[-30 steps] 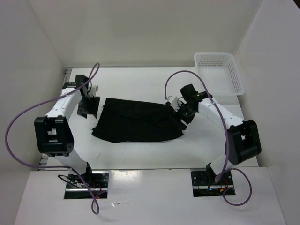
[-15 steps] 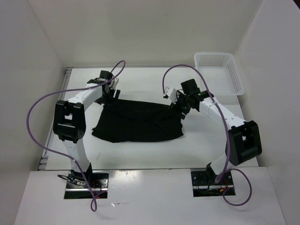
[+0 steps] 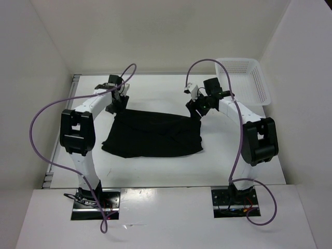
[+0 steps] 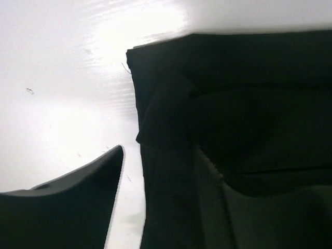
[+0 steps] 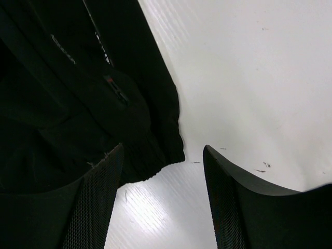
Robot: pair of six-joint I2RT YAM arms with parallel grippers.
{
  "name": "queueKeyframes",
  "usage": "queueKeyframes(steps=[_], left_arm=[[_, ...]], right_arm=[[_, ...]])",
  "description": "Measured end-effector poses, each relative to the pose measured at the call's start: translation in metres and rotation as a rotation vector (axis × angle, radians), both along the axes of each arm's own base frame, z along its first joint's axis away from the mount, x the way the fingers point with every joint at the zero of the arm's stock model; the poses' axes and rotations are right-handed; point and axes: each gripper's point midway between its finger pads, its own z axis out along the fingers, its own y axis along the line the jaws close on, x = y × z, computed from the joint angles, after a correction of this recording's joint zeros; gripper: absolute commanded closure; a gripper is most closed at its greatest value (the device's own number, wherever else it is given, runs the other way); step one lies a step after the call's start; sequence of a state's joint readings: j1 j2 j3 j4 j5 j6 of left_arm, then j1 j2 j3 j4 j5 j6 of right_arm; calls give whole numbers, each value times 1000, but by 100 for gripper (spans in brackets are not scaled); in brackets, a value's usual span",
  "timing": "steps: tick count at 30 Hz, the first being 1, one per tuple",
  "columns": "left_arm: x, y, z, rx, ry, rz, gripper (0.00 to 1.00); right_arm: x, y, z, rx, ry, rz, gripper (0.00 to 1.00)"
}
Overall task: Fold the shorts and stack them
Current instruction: Fold the shorts
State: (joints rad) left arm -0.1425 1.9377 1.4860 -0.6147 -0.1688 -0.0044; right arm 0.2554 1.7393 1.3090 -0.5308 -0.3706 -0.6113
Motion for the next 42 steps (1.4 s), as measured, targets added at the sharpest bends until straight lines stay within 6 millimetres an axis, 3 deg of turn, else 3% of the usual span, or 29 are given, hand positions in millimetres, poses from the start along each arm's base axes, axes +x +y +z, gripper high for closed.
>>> queueKeyframes(steps=[1,2,4,5,8,10,12,17,22,35,38,39,40,42], left_arm=[[2,1,5,-25,12,2,63],[11,0,13,-74,19,0,70],[41,7,37,-177,-44,7,68],[53,15,50,-233,-84,14,57],[61,48,70,-392,-154,46,56],[49,67,59,-468,-134,83,56],[33,72,39,-525,-76,111,56],[1,35,-3,-652,97,87,46],[0,13,-6,-700,124,41,44],[0,6,-25,-654,160,36,39],[1,3,-24,-665,157,28,54],[1,2,-24,-670,156,25,61],[1,-1,-24,-674,158,19,73],[1,-4,-24,-682,161,13,85]], right_arm=[[1,1,1,8,2,-5,32],[2,2,1,16,5,-11,32],[2,5,3,36,11,-28,32],[3,6,4,49,14,-42,30],[4,11,7,90,29,-75,29],[3,14,8,108,36,-86,29],[3,16,9,119,41,-94,29],[-2,16,4,130,51,-107,29],[-14,13,-7,123,80,-117,29],[-18,9,-13,106,88,-127,28],[-18,9,-13,107,85,-126,28],[-17,10,-13,107,83,-127,28],[-17,10,-13,106,79,-126,28],[-15,11,-12,106,69,-126,24]])
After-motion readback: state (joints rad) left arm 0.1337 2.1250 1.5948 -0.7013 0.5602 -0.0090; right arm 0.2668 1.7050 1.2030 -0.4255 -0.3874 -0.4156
